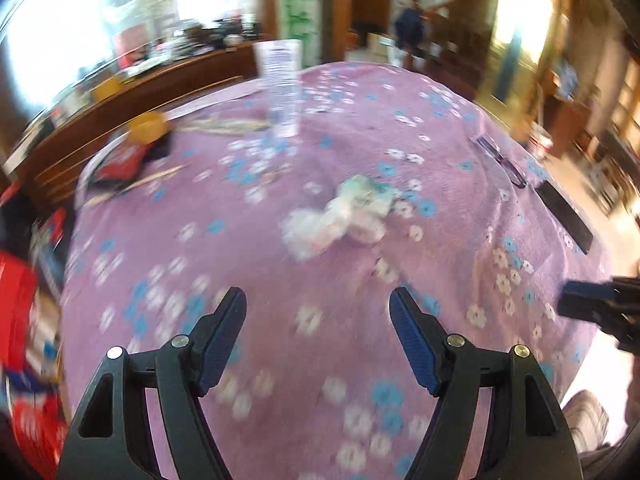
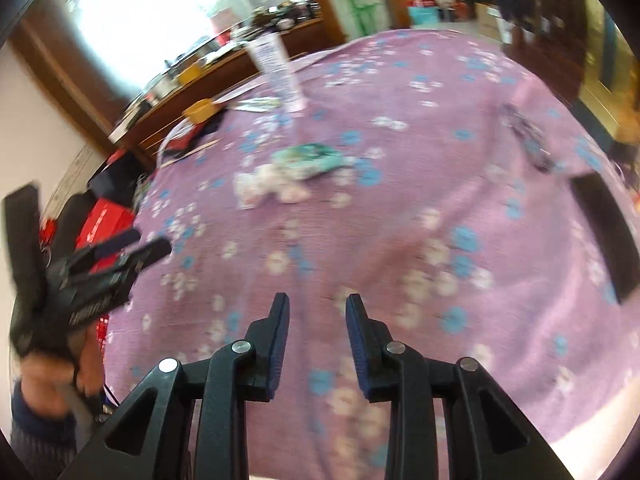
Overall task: Collect trash
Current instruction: 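Move both tools back over the table toward the white tissues, then grasp the crumpled white tissues with the left gripper, then grasp the green wet-wipe pack with the right gripper while the left gripper holds the tissues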
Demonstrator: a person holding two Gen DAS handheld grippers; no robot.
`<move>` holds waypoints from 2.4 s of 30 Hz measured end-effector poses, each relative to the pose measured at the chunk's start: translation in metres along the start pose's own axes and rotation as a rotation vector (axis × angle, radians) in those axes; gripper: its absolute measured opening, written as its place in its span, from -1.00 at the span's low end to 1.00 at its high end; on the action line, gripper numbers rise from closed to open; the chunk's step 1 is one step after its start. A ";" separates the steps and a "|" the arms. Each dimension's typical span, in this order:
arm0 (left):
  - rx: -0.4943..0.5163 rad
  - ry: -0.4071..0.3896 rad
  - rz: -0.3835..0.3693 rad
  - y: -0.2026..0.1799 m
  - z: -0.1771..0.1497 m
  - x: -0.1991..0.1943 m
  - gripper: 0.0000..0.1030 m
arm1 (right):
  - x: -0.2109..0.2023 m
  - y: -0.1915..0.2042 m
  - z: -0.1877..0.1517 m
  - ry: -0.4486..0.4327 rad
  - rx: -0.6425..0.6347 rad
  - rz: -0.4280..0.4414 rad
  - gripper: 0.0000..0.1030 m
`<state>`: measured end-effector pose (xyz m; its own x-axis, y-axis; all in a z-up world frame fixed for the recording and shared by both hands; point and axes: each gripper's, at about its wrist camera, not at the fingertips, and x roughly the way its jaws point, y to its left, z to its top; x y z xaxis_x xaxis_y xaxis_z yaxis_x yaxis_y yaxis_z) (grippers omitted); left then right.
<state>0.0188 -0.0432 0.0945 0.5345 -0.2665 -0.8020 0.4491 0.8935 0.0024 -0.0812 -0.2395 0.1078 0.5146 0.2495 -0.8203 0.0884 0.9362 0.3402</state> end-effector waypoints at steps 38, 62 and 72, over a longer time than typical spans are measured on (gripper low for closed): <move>0.302 0.165 -0.215 -0.043 -0.007 0.082 0.38 | 0.000 -0.054 -0.007 0.043 0.100 -0.033 -0.34; -0.048 0.125 -0.174 -0.012 -0.029 0.077 -0.27 | -0.001 -0.038 -0.012 0.032 0.077 -0.011 -0.34; -0.186 0.035 -0.040 0.001 -0.050 0.027 -0.40 | 0.033 -0.013 0.046 0.035 0.040 0.079 -0.32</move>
<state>-0.0022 -0.0313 0.0425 0.4919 -0.2937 -0.8196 0.3279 0.9346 -0.1381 -0.0257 -0.2549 0.0973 0.4911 0.3313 -0.8056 0.0829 0.9029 0.4218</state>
